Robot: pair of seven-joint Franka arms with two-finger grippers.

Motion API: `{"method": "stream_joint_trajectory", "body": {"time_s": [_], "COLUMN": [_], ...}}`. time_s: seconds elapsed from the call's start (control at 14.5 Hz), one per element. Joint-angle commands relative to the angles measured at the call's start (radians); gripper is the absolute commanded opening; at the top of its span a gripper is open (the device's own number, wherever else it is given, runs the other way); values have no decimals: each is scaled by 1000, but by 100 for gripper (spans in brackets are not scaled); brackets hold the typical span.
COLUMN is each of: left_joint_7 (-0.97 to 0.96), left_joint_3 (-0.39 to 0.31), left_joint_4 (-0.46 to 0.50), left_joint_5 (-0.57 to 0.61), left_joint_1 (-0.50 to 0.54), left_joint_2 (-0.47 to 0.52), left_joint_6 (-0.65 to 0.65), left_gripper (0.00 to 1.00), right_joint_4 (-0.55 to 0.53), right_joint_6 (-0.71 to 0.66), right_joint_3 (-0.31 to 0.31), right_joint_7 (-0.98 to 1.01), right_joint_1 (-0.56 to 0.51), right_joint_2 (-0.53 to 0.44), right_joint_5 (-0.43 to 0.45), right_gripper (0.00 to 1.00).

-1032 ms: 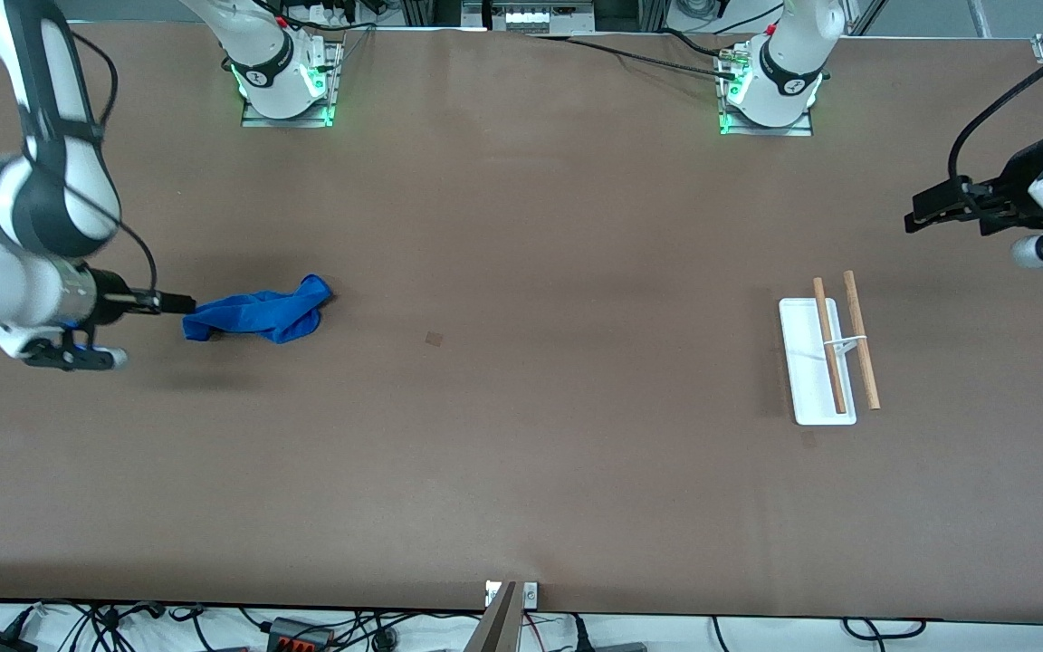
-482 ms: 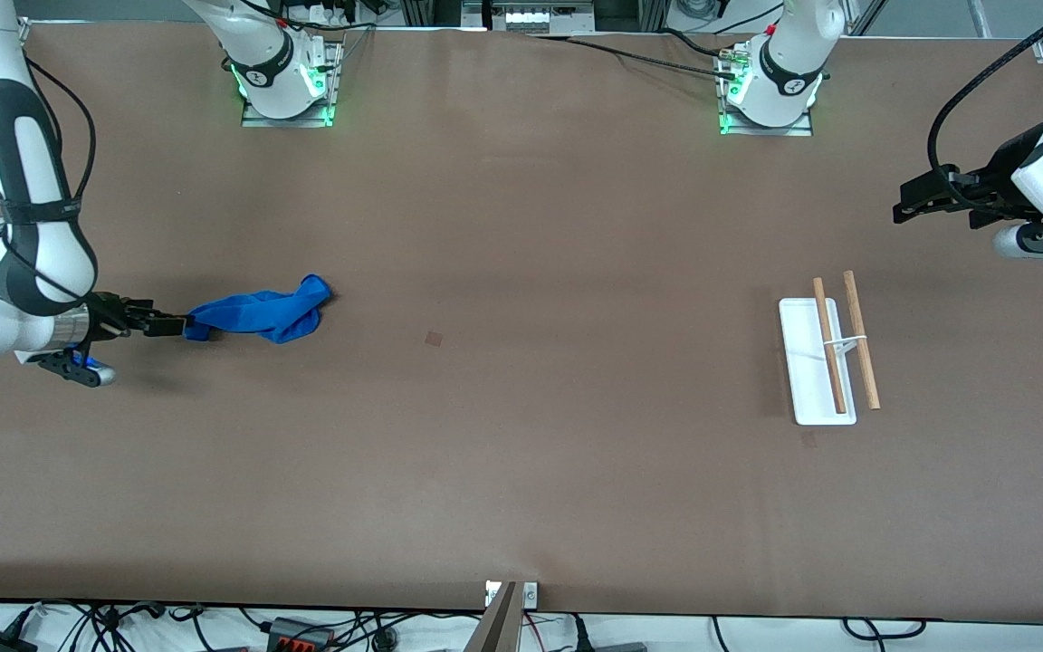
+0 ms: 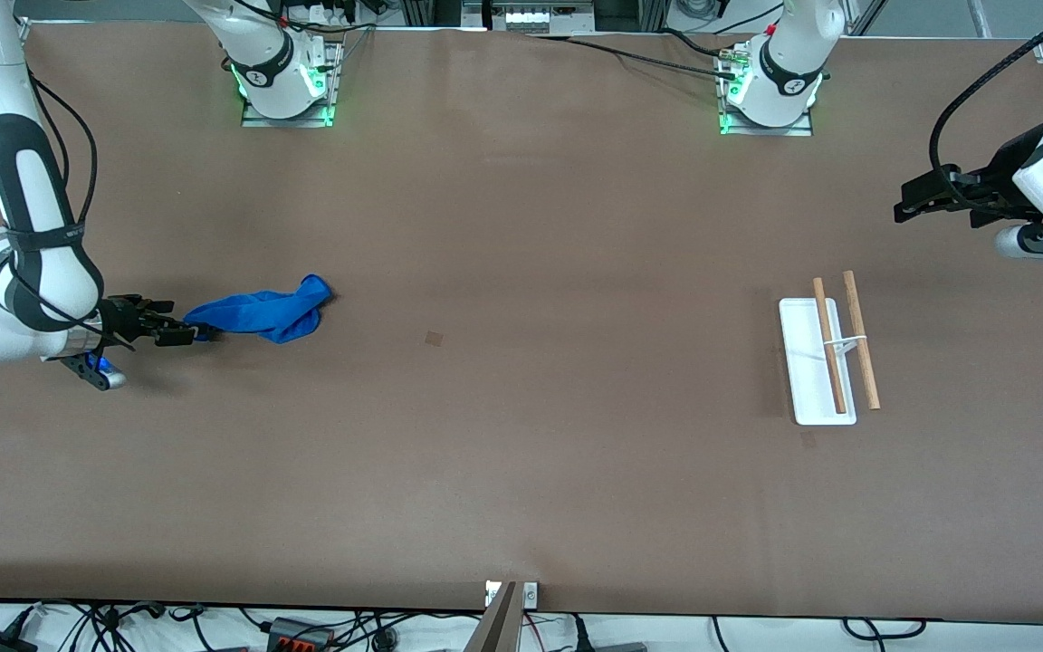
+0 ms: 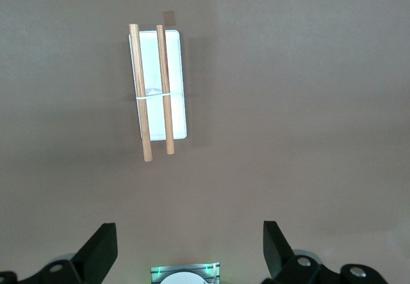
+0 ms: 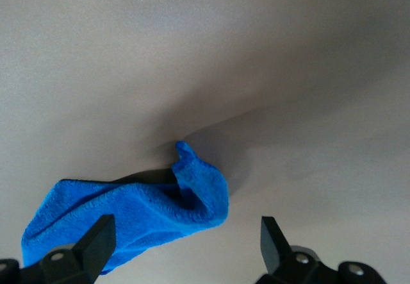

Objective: Pass towel and hang on rack
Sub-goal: 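Close the right gripper on the blue towel's end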

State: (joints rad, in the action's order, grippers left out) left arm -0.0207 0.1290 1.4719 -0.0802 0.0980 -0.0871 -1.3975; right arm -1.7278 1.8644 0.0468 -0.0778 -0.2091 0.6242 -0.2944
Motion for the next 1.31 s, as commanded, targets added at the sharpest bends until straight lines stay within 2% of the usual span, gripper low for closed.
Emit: {"method": "stream_joint_trajectory", "body": {"time_s": [0.0, 0.55, 0.76, 0.89, 1.03, 1.17, 1.24], "left_joint_7": [48, 62, 64, 65, 67, 65, 67], "left_joint_3": [0, 0, 0, 0, 0, 0, 0], "left_joint_4": [-21, -22, -22, -22, -22, -22, -22], "left_joint_5": [3, 3, 2, 2, 0, 0, 0], "left_joint_1": [5, 8, 5, 3, 5, 6, 8], "left_joint_2": [-5, -6, -10, -23, -25, -25, -25], "left_joint_6": [22, 41, 41, 40, 40, 40, 40], "left_gripper": [100, 100, 100, 100, 100, 100, 100], "right_joint_4": [10, 13, 13, 16, 19, 25, 39], "right_joint_6": [-11, -10, -10, -13, -16, -36, -40], "right_joint_3": [-13, -13, -13, -13, -15, -16, -18], "right_joint_7": [-16, -2, -4, 4, 19, 82, 132], "right_joint_1": [-21, -33, -38, -38, -35, -35, -35], "right_joint_2": [8, 29, 38, 42, 40, 40, 37], "right_joint_5": [-26, -57, -58, -62, -58, -55, -55], "right_gripper": [100, 69, 46, 26, 11, 0, 0]}}
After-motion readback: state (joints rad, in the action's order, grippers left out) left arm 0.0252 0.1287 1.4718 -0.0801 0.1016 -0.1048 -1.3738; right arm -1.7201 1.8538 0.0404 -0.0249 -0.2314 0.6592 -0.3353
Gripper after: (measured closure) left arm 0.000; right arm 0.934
